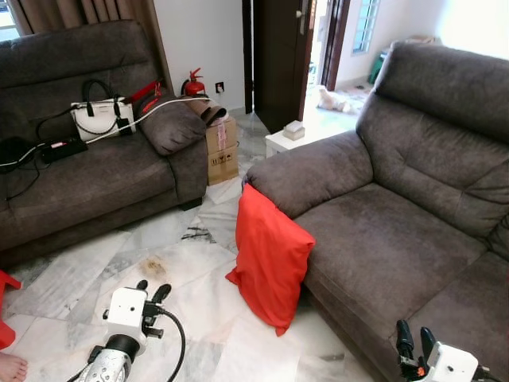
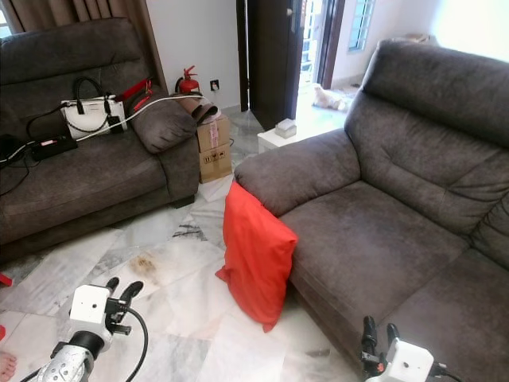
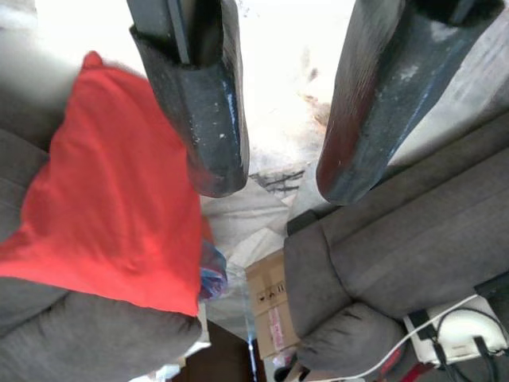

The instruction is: Move the pillow to the sofa from floor

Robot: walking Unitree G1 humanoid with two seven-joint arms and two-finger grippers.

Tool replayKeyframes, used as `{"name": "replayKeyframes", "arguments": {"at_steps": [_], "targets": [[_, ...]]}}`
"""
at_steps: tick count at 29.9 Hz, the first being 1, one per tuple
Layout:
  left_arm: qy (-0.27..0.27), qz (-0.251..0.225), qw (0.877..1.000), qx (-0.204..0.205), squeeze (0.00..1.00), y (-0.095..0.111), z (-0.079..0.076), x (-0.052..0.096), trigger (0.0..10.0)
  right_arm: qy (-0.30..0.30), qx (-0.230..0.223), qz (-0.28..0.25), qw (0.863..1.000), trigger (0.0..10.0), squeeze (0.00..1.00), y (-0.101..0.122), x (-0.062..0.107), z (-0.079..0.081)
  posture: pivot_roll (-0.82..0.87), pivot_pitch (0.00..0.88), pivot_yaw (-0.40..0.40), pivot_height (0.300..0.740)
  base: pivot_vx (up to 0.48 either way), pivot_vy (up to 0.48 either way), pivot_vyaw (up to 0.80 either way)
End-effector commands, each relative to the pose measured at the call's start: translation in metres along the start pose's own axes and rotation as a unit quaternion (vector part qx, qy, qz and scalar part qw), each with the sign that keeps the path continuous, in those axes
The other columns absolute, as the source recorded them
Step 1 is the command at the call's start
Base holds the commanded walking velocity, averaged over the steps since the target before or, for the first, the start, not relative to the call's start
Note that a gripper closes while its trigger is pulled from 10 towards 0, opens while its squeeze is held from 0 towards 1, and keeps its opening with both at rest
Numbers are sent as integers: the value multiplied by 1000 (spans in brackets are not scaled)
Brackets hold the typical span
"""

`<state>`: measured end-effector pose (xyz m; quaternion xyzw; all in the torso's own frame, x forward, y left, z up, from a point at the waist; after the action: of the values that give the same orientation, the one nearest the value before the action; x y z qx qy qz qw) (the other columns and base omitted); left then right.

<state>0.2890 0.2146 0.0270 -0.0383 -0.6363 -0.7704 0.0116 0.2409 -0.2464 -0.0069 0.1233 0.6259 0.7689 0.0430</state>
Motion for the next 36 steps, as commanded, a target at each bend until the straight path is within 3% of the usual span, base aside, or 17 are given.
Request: {"name": "replayKeyframes", "arguments": {"at_steps": [1, 9, 12, 18, 36], "targets": [[1, -5, 1000, -4, 0, 4, 5, -1, 10000, 8, 9, -3, 1000, 10000, 0, 3, -3, 4, 37, 0, 57, 740, 319, 0, 0], [5, -8, 1000, -4, 0, 7, 9, -2, 10000, 13, 22, 2, 1000, 10000, 0, 1, -2, 6, 45, 0, 54, 740, 325, 0, 488], [6, -8, 1000, -3, 0, 7, 9, -2, 10000, 6, 7, 2, 1000, 10000, 0, 1, -2, 6, 48, 0, 52, 740, 330, 0, 0], [5, -8, 1000, -2, 0, 7, 9, -2, 10000, 16, 29, 4, 999, 10000, 0, 2, -5, 7, 48, 0, 52, 740, 327, 0, 0], [1, -13, 1000, 1, 0, 11, 8, -6, 10000, 7, 24, 21, 999, 10000, 0, -3, -8, 7, 51, 0, 56, 740, 326, 0, -89]]}}
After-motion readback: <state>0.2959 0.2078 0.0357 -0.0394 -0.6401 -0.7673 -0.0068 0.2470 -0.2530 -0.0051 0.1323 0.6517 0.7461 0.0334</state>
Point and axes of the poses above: a point about 5 cm out from each wrist's last joint towards the gripper, its own x axis pointing back from the gripper into the wrist, its own y axis along the axis of the wrist's last joint, z = x × y, the point moved 4 cm from there along -x, pointing out of the wrist towards the gripper, and after that the axes turned 3 degrees about -x, right-handed, at the moved point
